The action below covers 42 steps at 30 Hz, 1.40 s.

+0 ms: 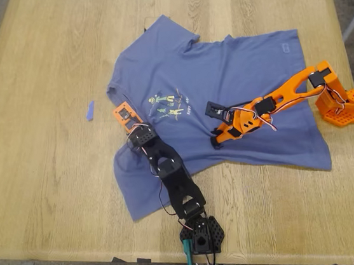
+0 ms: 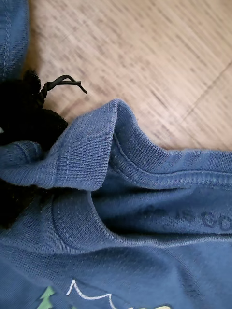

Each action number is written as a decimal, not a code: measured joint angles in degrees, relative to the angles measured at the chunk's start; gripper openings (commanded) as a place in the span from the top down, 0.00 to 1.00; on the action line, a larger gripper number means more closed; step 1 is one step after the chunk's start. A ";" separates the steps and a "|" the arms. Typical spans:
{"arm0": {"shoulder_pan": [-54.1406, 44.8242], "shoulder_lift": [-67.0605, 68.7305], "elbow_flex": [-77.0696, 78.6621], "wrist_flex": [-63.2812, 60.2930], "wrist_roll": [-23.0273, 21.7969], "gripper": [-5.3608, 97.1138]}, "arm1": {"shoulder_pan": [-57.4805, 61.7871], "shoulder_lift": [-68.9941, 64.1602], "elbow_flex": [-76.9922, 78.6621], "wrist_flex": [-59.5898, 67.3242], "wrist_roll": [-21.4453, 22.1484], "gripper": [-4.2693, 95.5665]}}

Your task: Fold a T-shirt

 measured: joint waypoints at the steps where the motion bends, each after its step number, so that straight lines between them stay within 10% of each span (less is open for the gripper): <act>1: 0.35 0.88 0.79 0.18 -0.09 0.94 | 0.00 0.00 -0.44 1.32 -0.26 0.95; 42: 15.38 31.55 20.83 -6.59 -0.88 0.95 | 23.38 17.58 -9.05 9.58 -8.44 0.96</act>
